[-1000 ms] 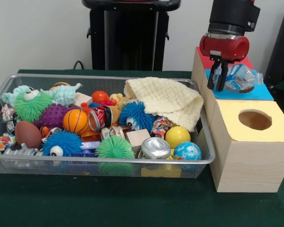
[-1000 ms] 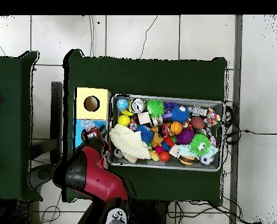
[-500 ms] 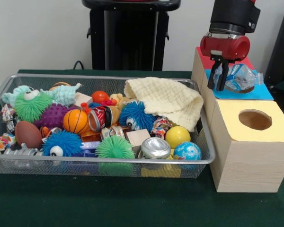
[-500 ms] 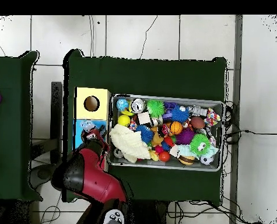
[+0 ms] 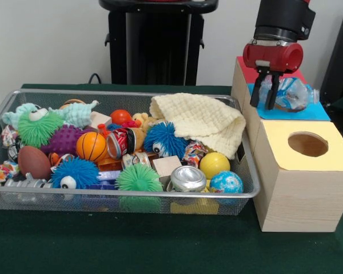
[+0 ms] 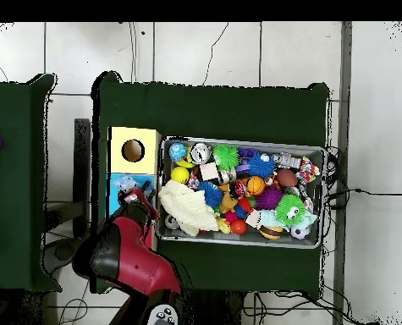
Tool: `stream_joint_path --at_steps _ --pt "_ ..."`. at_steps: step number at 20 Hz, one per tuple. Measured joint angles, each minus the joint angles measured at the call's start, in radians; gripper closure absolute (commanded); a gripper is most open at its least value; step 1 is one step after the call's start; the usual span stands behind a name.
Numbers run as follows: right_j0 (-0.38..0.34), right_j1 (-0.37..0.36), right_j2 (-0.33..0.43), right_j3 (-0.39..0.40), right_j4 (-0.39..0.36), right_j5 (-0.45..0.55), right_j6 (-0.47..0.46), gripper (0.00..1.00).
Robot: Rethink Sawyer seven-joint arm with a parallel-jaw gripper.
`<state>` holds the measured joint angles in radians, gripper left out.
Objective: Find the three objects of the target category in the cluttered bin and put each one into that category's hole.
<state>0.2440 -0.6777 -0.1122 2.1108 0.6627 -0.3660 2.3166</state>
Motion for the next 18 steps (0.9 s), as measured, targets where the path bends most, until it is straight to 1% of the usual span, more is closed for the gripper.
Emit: stream_joint_path --at_steps 11,18 --pt "0.006 0.032 0.004 0.000 0.002 -0.048 0.004 0.00" --pt "0.005 0.033 0.012 0.007 0.002 -0.072 0.034 0.00"
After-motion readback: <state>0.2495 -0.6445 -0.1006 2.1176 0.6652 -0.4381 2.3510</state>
